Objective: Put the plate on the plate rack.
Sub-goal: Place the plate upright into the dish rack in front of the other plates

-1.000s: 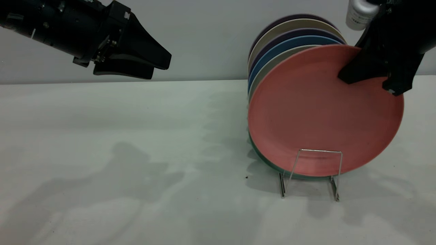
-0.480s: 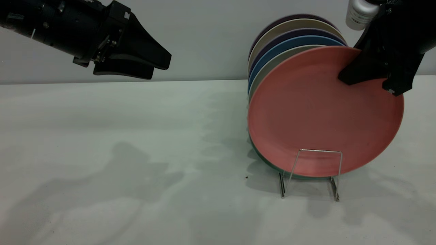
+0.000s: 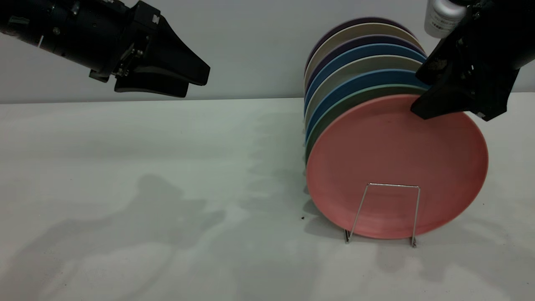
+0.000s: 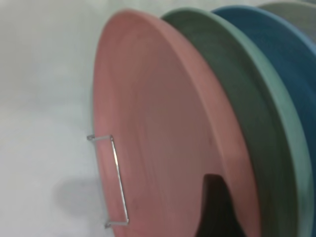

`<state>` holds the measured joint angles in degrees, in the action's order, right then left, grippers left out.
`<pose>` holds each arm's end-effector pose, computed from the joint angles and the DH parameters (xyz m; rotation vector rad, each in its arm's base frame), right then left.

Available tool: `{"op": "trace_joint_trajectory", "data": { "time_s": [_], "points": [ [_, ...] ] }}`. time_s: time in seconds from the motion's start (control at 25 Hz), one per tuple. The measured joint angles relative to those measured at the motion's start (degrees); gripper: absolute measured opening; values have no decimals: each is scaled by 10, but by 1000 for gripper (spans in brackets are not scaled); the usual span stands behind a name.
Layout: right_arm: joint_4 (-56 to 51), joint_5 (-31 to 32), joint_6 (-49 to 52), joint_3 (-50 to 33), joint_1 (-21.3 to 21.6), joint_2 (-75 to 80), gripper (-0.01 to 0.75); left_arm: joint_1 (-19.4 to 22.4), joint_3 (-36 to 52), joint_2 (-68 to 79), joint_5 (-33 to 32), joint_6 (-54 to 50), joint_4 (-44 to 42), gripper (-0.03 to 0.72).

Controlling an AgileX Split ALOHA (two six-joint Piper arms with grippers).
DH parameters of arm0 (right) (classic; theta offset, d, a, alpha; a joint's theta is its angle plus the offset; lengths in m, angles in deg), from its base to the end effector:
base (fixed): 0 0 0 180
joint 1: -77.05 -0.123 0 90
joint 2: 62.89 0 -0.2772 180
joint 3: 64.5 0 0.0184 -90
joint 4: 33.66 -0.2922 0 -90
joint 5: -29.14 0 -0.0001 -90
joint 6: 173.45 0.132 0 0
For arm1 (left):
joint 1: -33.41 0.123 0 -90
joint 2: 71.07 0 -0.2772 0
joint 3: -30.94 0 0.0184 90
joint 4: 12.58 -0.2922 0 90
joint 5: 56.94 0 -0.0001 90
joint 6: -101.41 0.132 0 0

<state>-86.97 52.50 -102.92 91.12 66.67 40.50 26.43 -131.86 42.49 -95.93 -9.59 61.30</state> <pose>0.3692 0.1104 0.1293 -1.4773 1.9147 0.0229 0.3940 -0.1287 0.1158 0.4027 2.3983 -0.8642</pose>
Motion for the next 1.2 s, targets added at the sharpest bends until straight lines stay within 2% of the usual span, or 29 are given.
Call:
{"op": "trace_joint_trajectory", "data": {
  "time_s": [0.36,0.68,1.04,1.2],
  "points": [
    [-1,11,0,0,0,0,542,0,0,0,2,1,9,515],
    [-4,21,1,0,0,0,579,0,0,0,1,1,9,471],
    [-2,25,17,0,0,-35,581,0,0,0,1,2,9,470],
    [0,8,78,0,0,-99,581,0,1,-12,0,3,9,470]
  ]
}}
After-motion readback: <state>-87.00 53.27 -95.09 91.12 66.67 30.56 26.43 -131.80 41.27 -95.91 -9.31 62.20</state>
